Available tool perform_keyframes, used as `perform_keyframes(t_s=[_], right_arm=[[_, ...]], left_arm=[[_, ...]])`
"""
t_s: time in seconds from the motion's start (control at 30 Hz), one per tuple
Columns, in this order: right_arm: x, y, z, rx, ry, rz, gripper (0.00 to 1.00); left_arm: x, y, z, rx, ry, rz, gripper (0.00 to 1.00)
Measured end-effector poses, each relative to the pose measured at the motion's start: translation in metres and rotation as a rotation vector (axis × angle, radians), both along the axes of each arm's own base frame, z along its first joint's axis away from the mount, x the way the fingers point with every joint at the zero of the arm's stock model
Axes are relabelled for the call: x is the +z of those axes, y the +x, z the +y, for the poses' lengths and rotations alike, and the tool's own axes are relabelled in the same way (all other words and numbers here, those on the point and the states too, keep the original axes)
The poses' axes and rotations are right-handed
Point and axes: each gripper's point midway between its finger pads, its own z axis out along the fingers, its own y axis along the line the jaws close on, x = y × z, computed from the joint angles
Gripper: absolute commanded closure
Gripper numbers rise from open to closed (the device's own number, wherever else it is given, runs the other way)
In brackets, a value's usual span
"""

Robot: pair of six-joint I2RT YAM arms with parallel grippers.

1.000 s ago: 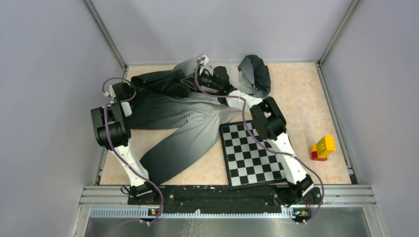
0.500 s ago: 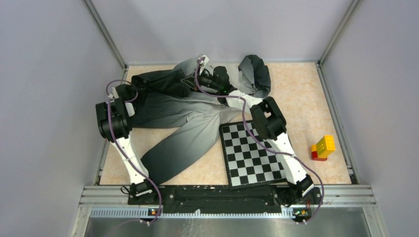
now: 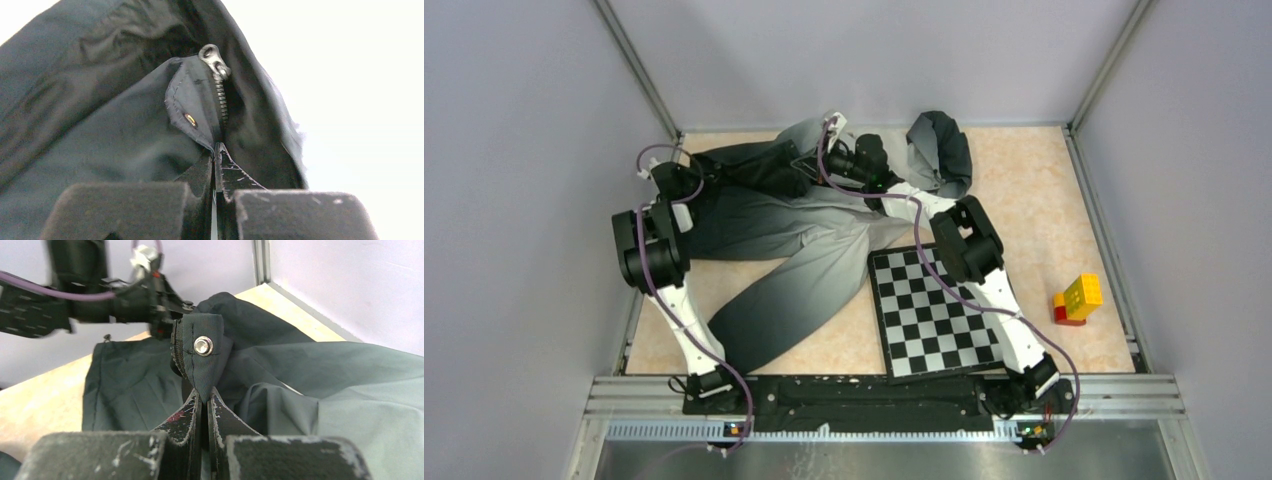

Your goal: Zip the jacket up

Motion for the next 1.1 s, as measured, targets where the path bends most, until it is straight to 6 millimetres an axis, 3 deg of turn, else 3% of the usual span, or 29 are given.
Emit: perform_keyframes(t_s=[0.13, 0.23, 0.3, 0.4, 0.53, 0.67, 0.83, 1.1], right_arm=[[-0.016, -0.004, -0.008, -0.016, -0.046, 0.008, 1.0], [-0.021, -0.008, -0.019, -0.02, -0.061, 0.024, 1.0], [-0.02, -0.006, -0.028, -0.029, -0.059, 0.026, 1.0], [-0.015, 0.001, -0.044, -0.055, -0.052, 0.023, 1.0], [-0.006, 0.01, -0.059, -0.083, -0.038, 0.01, 1.0], [-0.001, 0.013, -0.062, -0.089, -0.026, -0.002, 1.0], [-0.002, 0.011, -0.061, -0.084, -0.025, 0.001, 1.0], [-0.004, 0.009, -0.062, -0.083, -0.029, 0.006, 1.0]], left_arm=[[0.055, -0.045, -0.026, -0.083, 0.109, -0.051, 1.0], [0.094, -0.075, -0.067, -0.215, 0.177, -0.126, 1.0], [0.102, -0.097, -0.104, -0.34, 0.2, -0.148, 1.0], [0.091, -0.134, -0.165, -0.548, 0.205, -0.126, 1.0], [0.054, -0.2, -0.242, -0.811, 0.17, -0.031, 1.0], [0.019, -0.264, -0.29, -1.019, 0.152, 0.063, 1.0], [-0.004, -0.293, -0.309, -1.14, 0.169, 0.127, 0.98], [-0.017, -0.303, -0.298, -1.135, 0.249, 0.201, 0.54]])
